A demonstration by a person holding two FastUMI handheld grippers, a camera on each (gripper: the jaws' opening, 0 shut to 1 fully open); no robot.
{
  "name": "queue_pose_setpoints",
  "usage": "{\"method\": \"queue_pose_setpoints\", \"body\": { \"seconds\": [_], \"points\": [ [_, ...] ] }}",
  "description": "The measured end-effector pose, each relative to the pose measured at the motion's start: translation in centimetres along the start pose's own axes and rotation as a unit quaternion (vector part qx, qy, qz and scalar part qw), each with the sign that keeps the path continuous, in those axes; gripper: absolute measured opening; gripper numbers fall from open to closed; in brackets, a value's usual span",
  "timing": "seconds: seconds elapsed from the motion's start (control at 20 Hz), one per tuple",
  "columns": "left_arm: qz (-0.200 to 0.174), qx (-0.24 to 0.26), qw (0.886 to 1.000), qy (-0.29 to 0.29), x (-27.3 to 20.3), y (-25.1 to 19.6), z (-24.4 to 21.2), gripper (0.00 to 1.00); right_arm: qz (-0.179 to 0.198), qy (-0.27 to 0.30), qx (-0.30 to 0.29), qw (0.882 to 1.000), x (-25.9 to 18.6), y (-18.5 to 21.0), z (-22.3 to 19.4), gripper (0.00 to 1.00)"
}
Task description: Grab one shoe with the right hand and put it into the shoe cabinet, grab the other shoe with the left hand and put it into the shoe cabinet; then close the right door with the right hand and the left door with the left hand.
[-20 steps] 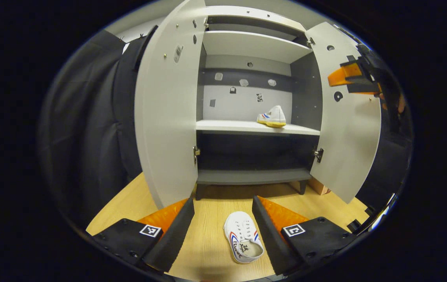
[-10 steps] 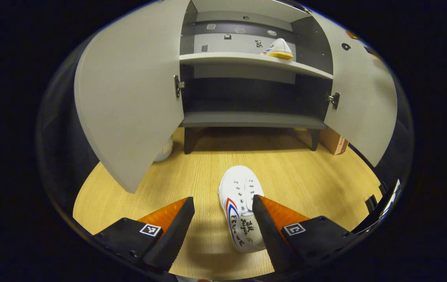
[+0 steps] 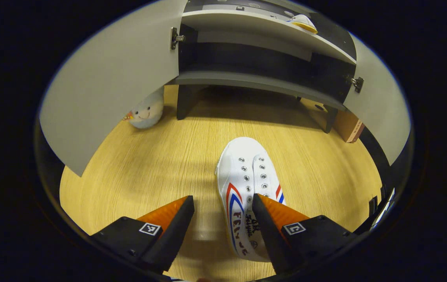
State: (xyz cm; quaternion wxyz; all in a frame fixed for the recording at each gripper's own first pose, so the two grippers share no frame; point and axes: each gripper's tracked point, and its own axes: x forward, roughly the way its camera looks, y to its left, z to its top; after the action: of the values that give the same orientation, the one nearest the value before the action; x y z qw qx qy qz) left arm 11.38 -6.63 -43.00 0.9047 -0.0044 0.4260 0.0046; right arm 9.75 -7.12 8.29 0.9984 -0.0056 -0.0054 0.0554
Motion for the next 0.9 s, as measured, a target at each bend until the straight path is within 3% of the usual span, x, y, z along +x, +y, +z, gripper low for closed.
{"method": "queue_pose_setpoints", "body": {
  "seconds": [0.15,0.25,0.3,0.4,0.45,0.55,0.6,0.65,0.7,0.8,0.9],
  "points": [
    [-0.003,0.0,1.0,0.014,0.5,0.0,-0.2,0.96,-0.003,-0.001,-0.005,1.0,-0.1,-0.3,-0.1,0.92],
    [-0.007,0.011,1.0,0.017,0.5,-0.2,-0.2,1.0,-0.001,0.0,-0.004,1.0,-0.1,-0.4,-0.2,0.92],
    [-0.012,0.014,1.0,0.017,0.5,-0.6,-0.1,0.97,0.0,0.001,-0.002,1.0,-0.2,-0.4,-0.3,0.92],
    [-0.023,0.018,0.999,0.028,0.6,-1.7,-0.4,0.76,0.001,0.006,0.001,1.0,-0.2,-0.5,-0.6,0.92],
    [-0.018,0.025,0.999,0.036,0.6,-1.9,-0.5,0.6,0.0,0.007,0.001,1.0,-0.3,-0.6,-0.6,0.92],
    [-0.01,0.051,0.997,0.062,0.5,-1.9,-0.7,0.48,0.003,0.001,0.0,1.0,-0.5,-0.6,-0.2,0.92],
    [-0.003,0.066,0.995,0.075,0.5,-1.7,-0.8,0.48,0.003,0.0,-0.002,1.0,-0.6,-0.7,-0.1,0.92],
    [-0.004,0.07,0.994,0.082,0.8,-1.8,-0.8,0.37,0.002,-0.002,-0.004,1.0,-0.8,-0.8,0.1,0.92],
    [0.008,0.076,0.993,0.085,0.5,-1.3,-0.4,0.33,0.002,-0.004,-0.006,1.0,-0.8,-1.0,0.2,0.92],
    [0.005,0.054,0.995,0.088,0.6,-1.2,-0.3,0.14,0.002,-0.006,-0.005,1.0,-1.0,-1.0,0.4,0.92],
    [0.007,0.036,0.995,0.09,0.7,-1.3,-0.3,0.07,0.004,-0.006,-0.007,1.0,-1.1,-1.0,0.5,0.92]
  ]
}}
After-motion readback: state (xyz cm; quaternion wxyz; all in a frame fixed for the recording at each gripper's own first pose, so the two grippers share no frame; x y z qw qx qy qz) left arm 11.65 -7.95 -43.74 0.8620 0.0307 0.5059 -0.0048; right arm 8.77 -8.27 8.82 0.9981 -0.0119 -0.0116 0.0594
